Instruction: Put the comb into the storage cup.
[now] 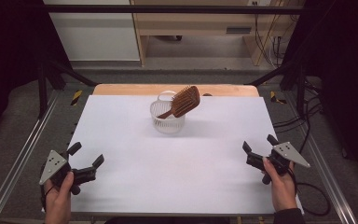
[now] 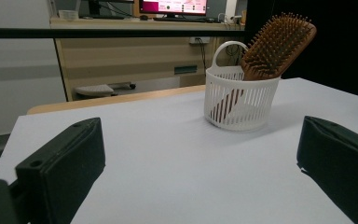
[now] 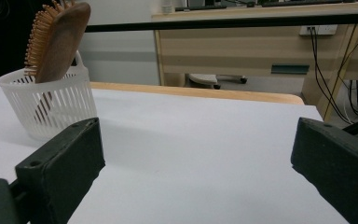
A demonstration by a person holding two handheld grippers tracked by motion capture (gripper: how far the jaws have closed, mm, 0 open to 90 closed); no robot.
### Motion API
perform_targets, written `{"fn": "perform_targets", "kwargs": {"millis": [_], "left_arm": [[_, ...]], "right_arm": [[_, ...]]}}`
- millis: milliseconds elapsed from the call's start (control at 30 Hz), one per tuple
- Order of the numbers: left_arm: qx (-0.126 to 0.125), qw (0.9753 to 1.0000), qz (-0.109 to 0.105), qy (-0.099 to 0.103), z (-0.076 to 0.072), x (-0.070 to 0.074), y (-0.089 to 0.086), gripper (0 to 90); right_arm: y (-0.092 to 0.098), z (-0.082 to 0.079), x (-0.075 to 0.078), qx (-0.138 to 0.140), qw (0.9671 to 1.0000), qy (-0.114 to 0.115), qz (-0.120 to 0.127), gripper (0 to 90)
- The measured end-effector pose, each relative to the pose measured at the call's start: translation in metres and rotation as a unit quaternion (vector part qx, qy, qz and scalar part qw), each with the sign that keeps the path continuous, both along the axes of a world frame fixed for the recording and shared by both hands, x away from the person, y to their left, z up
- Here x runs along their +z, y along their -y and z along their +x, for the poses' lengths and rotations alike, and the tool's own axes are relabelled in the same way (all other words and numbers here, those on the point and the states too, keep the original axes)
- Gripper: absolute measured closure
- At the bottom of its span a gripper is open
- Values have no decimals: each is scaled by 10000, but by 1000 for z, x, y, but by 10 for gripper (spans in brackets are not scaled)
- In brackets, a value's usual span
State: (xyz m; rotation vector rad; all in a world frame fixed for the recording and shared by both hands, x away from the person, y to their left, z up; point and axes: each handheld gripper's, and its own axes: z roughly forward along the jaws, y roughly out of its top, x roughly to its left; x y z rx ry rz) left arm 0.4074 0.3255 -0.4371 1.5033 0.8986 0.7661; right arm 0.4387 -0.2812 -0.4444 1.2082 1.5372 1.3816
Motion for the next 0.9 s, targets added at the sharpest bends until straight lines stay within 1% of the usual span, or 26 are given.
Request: {"fn": "perform_targets", "kwargs": {"millis": [367, 900], "left_arm": [[-13, 10000, 0, 6, 0, 0, 1, 11], [-14, 10000, -13, 19, -1, 0, 0, 11]], "right_arm": [[-3, -5, -5, 167, 9999, -15, -25, 27], [-13, -10, -12, 514, 9986, -17, -97, 26]]}}
